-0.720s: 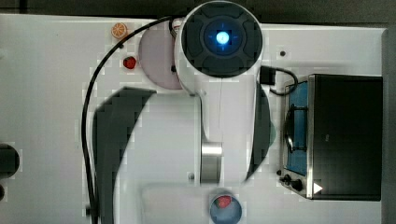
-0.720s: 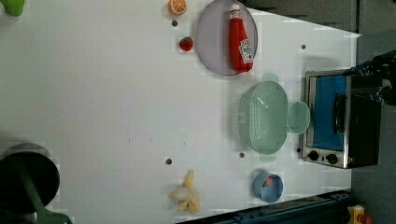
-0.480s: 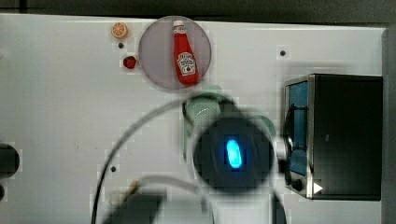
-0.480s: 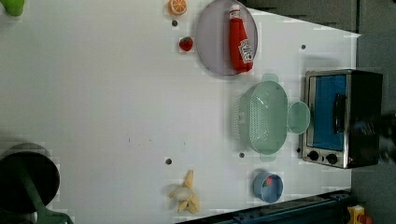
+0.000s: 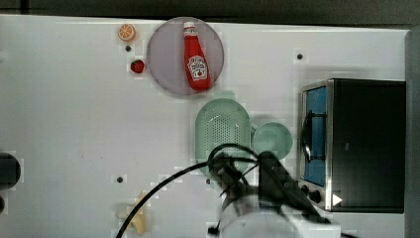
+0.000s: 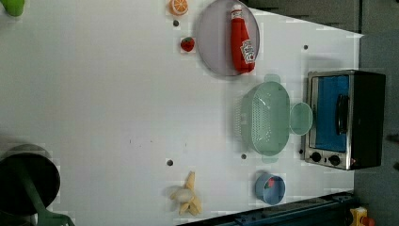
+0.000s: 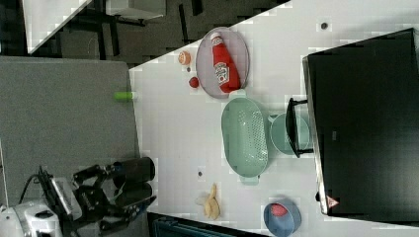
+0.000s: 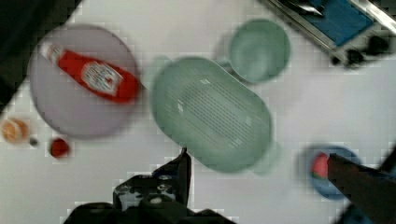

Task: Drag strainer right to left.

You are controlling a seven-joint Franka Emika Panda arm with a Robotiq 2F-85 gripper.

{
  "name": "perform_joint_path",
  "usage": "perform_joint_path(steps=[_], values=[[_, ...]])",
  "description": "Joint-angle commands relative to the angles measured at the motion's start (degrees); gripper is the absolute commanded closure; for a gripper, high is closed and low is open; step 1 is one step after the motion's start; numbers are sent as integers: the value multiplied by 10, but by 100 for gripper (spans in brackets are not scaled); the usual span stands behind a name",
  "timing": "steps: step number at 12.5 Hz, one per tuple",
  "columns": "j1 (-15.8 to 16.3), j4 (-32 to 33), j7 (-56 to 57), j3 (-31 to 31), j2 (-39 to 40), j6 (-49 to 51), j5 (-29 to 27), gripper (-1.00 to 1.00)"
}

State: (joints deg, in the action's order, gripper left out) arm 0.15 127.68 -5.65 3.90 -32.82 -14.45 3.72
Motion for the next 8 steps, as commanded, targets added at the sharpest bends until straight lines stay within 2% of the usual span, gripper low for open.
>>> perform_joint_path(steps=[1, 5, 8], values=[[-7, 95, -36, -7, 103, -73, -3, -100], [-7, 169, -183, -15, 196, -251, -3, -100], [-5, 151, -272, -35, 300, -341, -3, -100]])
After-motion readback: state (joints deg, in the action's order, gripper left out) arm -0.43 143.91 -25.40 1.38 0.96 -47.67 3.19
